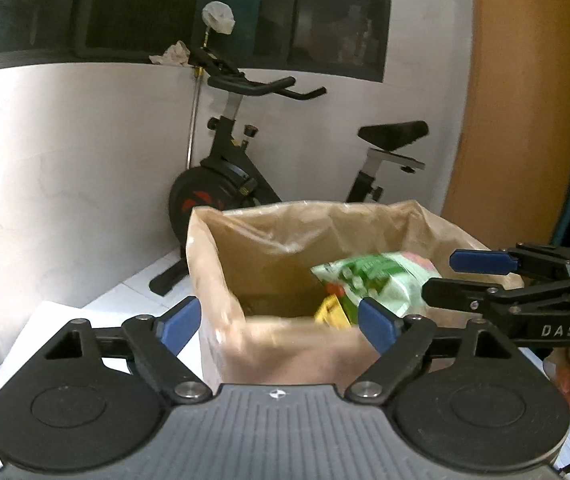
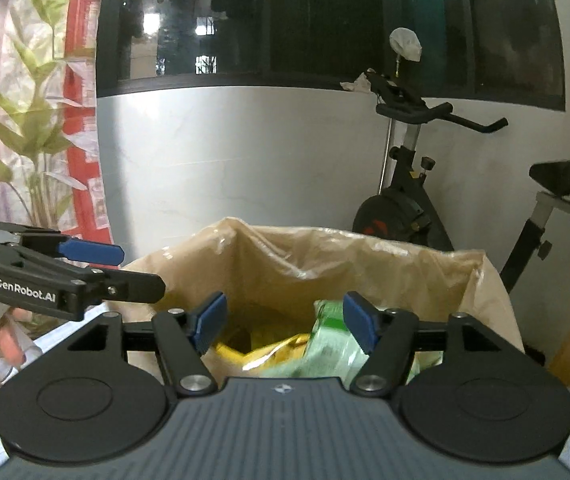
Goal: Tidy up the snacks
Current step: 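Move both open tools back toward the snacks on the table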
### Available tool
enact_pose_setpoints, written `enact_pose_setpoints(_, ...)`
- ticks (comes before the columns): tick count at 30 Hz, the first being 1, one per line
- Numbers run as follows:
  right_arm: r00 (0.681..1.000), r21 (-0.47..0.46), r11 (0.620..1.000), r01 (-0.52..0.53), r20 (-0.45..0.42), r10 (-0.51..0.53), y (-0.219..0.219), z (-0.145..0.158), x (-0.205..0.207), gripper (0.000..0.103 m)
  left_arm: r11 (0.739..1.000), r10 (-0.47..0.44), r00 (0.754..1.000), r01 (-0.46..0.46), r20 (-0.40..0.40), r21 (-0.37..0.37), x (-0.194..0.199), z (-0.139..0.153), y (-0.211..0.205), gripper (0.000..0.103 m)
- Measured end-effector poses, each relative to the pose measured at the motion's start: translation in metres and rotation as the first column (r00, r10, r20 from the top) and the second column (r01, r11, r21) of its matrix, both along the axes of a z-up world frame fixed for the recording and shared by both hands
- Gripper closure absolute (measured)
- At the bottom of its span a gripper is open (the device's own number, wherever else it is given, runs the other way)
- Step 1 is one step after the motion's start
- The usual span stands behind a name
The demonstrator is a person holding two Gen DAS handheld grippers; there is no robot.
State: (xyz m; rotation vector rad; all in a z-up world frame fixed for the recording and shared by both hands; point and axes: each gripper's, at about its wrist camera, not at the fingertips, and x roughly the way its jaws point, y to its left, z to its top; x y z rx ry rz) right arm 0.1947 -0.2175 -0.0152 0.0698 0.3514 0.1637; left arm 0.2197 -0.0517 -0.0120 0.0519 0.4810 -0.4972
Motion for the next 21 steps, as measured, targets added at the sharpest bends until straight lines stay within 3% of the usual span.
enact_pose_setpoints(6, 1.000, 0.026, 1.000, -0.010, 0.015, 0.009, 0.006, -0.016, -0.051, 0.035, 1.000, -0.030, 0.999, 0.030, -0.043, -0.006, -0.035, -0.020, 0.016, 0.014)
enact_pose_setpoints(10, 1.000, 0.044, 0.999, -0.011, -0.023, 0.012, 0.009, -0.035, -0.076, 0.035, 1.000, -0.020, 0.997, 0.020, -0.078, -0.006, -0.051, -0.038, 0.024, 0.014)
enact_pose_setpoints(21, 0.963, 0.104, 0.994, -0.019, -0.266, 0.047, 0.036, -0.109, -0.104, 0.035, 0.998, 0.060, 0.985, -0.058, -0.162, 0.012, -0.086, -0.092, 0.037, 0.014)
